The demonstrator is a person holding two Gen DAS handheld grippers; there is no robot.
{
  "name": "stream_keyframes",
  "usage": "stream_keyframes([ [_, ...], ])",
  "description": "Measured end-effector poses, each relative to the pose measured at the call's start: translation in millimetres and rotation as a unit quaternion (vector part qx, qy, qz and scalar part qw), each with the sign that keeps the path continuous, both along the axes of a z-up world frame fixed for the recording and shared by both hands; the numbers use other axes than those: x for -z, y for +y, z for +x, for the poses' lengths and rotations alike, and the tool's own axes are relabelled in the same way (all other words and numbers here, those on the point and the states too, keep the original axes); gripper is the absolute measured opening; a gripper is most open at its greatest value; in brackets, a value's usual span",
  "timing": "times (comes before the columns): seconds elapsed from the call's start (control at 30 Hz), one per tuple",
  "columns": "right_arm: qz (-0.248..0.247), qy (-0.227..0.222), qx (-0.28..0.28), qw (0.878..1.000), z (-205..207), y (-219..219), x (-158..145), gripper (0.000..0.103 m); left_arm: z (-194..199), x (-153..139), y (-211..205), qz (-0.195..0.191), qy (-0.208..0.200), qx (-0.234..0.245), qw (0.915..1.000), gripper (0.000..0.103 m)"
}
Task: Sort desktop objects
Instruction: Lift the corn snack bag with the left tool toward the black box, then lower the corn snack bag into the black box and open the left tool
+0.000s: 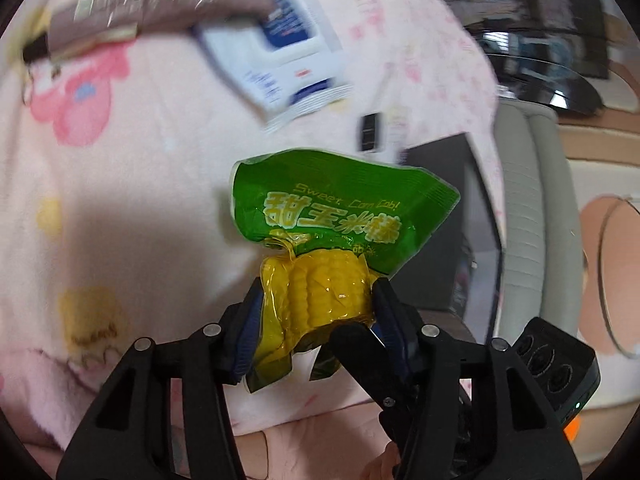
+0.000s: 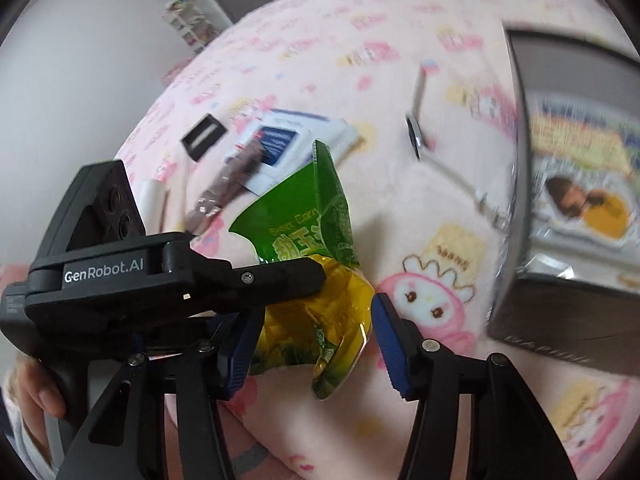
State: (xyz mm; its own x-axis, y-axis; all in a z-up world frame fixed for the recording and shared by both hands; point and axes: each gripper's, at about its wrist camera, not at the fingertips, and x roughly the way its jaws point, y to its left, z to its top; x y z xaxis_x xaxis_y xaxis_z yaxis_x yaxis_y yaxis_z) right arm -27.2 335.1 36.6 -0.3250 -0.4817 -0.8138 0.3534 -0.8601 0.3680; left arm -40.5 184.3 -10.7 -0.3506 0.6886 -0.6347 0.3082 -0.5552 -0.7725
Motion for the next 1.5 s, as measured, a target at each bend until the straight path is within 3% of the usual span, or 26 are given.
stream_keyframes([
  [0.2,0.019,0.04,-0.009,0.999,8.9,3.6,-31.7,0.051,-3.3,-25.3,14.5,0.02,0.043,0.023,0.9986,0.054],
  [0.37,-0.013,0.057,-0.005,0.998,9.7,50.6,-62.3,0.051,-20.0,-56.2,35.3,0.044,0.067,0.048,0.9956,0.053],
  [0.6,-0.009,0.104,0.033,0.994,-24.1,112.1,-94.3,0.051,-75.6,-94.4,116.8,0.026,0.091,0.103,0.9902,0.05],
  [0.7,-0.011,0.105,0.073,0.992,-41.3,145.8,-93.6,0.051,-84.8,-90.7,133.8,0.012,0.086,0.115,0.9895,0.04],
  [0.83,-0.031,0.089,0.123,0.988,-50.7,182.5,-76.9,0.051,-93.7,-83.6,152.2,-0.007,0.079,0.13,0.9884,0.04],
  [1.0,-0.005,0.06,0.166,0.984,-61.9,201.4,-56.9,0.051,-104.8,-74.8,175.3,-0.03,0.07,0.148,0.986,0.04],
  [1.2,0.01,0.079,0.259,0.963,-58.2,235.5,-65.7,0.051,-118.1,-64.2,202.9,-0.059,0.06,0.17,0.982,0.039],
  [1.3,0.044,0.098,0.286,0.952,-57.9,240.0,-68.7,0.041,-116.4,-64.1,213.6,-0.057,0.067,0.185,0.9787,0.032],
  [1.37,0.06,0.096,0.284,0.952,-59.4,239.5,-66.0,0.037,-116.1,-61.3,223.0,-0.06,0.067,0.199,0.9759,0.03],
  [1.5,0.067,0.05,0.246,0.966,-62.3,231.3,-48.5,0.032,-113.9,-50.1,234.6,-0.077,0.048,0.218,0.9718,0.025],
])
